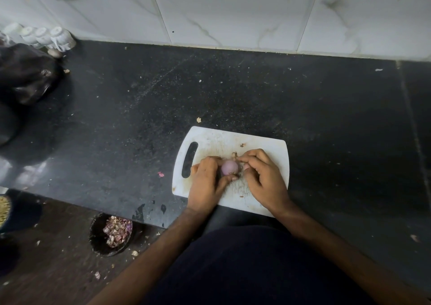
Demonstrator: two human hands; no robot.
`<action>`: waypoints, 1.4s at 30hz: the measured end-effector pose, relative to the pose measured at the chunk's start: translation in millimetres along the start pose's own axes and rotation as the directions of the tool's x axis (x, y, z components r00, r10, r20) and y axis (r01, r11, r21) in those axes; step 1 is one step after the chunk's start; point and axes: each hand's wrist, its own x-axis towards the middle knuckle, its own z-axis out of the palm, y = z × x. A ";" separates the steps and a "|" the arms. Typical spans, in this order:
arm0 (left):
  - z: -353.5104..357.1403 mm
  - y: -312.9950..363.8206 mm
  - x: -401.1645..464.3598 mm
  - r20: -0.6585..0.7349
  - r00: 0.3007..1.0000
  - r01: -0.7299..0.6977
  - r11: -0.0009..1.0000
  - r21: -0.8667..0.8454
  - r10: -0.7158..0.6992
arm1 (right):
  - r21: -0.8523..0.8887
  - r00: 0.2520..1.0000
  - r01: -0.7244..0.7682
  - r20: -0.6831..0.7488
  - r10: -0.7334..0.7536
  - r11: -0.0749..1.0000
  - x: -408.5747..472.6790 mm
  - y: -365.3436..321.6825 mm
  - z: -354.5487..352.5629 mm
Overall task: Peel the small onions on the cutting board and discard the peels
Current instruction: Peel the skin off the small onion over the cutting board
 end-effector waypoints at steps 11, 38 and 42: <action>-1.3 4.4 -1.5 -0.020 0.999 -0.038 0.999 -0.011 0.038 | -0.002 0.995 -0.004 0.101 0.004 1.000 3.4 11.7 4.5; 3.8 1.5 1.6 0.019 0.998 -0.067 0.989 0.129 0.065 | 0.001 0.996 -0.089 -0.013 0.089 0.996 0.6 7.1 4.3; 3.2 1.8 2.0 0.034 0.997 -0.069 0.987 0.143 0.065 | -0.084 0.996 -0.081 -0.038 0.078 0.993 1.2 8.2 7.5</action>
